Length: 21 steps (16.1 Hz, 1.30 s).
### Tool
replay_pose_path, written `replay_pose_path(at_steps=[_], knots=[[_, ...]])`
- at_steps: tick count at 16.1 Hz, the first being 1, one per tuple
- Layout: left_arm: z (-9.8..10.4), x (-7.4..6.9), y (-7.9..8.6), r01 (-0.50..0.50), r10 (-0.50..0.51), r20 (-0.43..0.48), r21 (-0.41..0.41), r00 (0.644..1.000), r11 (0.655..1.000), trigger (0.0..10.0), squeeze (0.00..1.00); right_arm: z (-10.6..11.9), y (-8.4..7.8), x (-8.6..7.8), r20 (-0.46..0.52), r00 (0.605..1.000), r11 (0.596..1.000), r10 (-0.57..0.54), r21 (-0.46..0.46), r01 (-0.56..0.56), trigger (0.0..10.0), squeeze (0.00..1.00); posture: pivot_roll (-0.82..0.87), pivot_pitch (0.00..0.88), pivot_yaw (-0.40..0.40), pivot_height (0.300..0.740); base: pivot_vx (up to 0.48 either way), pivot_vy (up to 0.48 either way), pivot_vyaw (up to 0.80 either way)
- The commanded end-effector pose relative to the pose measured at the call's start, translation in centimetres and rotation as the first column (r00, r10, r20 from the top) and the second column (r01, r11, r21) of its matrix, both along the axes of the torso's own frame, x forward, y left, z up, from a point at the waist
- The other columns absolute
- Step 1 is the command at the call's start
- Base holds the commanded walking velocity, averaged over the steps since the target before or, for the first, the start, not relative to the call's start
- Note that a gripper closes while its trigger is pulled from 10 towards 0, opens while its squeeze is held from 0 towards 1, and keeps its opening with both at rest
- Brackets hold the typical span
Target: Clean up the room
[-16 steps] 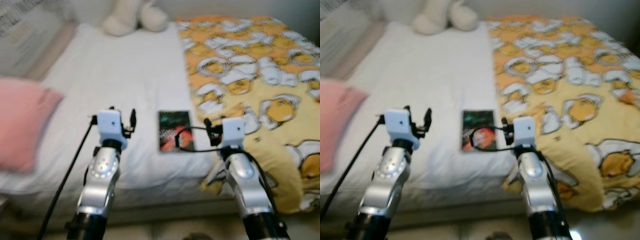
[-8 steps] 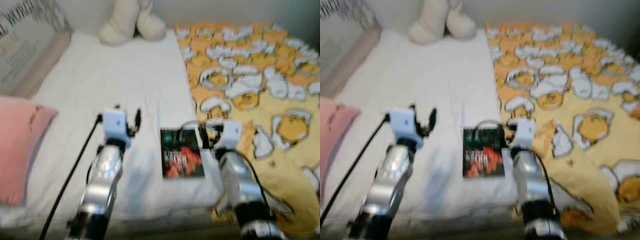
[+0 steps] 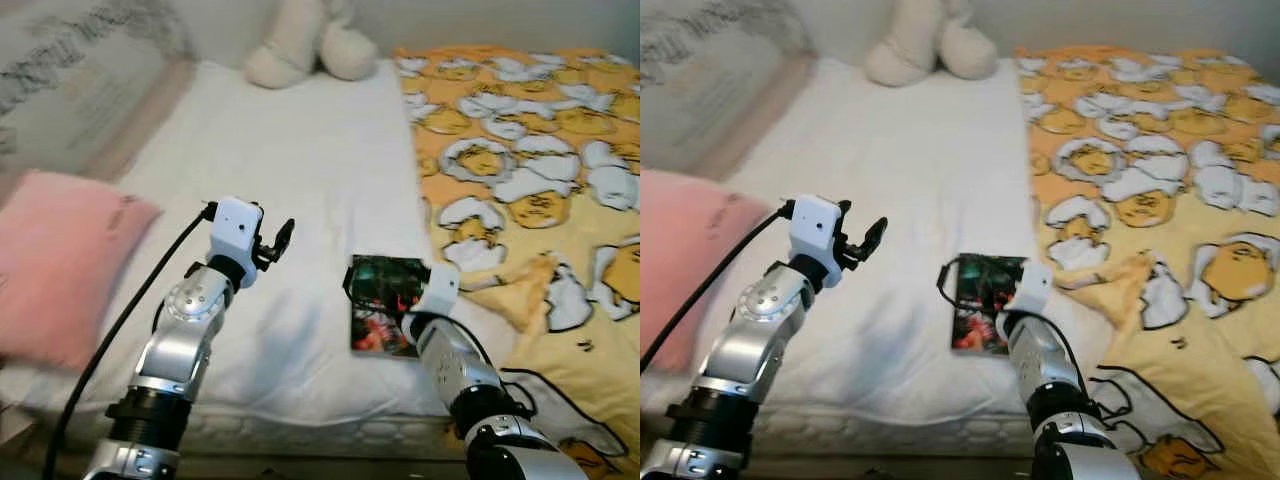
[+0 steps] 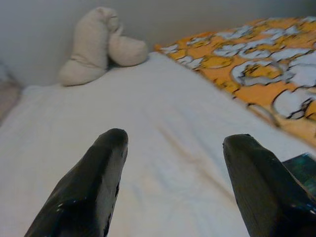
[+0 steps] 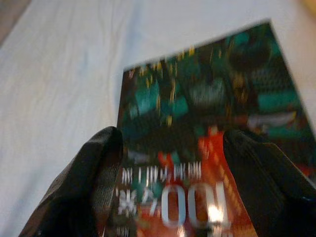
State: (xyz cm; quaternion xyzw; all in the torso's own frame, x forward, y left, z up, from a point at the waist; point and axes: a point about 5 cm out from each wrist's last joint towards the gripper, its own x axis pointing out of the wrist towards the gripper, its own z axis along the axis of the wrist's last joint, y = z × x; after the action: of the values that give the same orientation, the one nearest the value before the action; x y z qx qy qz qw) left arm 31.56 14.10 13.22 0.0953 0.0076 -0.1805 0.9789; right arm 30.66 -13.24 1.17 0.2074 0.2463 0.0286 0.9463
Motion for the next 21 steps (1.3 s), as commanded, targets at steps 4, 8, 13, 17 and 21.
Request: replay_pose_path(at_steps=[4,8,13,17,21], knots=[[0.7,-0.4,-0.7,0.095,-0.095,0.006,0.009,0.995,0.995,10.0,0.00,1.5,-0.4,0.9,0.134,0.990,0.979,0.033,-0.203,-0.006,10.0,0.00,-0.01,0.000,0.087,0.740,0.000,0.000,0.00],[-0.1,-1.5,-0.9,0.183,-0.182,-0.079,0.007,0.980,0.983,10.0,0.00,0.1,-1.5,0.1,0.057,0.997,0.984,-0.048,-0.168,0.057,10.0,0.00,0.00,0.001,0.081,0.740,0.000,0.000,0.00],[-0.8,-3.2,-1.5,0.351,-0.346,-0.178,-0.003,0.921,0.936,10.0,0.00,-0.7,-1.7,-0.7,0.033,0.996,0.986,-0.087,-0.142,0.091,10.0,0.00,0.00,0.006,0.071,0.740,0.000,0.000,0.00],[-1.0,-3.8,-1.7,0.377,-0.369,-0.203,0.000,0.907,0.926,10.0,0.00,-1.3,-1.9,-1.1,-0.020,0.989,0.988,-0.149,-0.050,0.148,10.0,0.00,0.00,0.005,0.069,0.740,0.000,0.000,0.00],[-1.3,-4.4,-1.8,0.422,-0.412,-0.238,-0.009,0.880,0.907,10.0,0.00,-1.4,-2.2,-1.2,-0.034,0.986,0.986,-0.162,-0.040,0.160,10.0,0.00,0.00,0.000,0.068,0.740,0.000,0.000,0.00]])
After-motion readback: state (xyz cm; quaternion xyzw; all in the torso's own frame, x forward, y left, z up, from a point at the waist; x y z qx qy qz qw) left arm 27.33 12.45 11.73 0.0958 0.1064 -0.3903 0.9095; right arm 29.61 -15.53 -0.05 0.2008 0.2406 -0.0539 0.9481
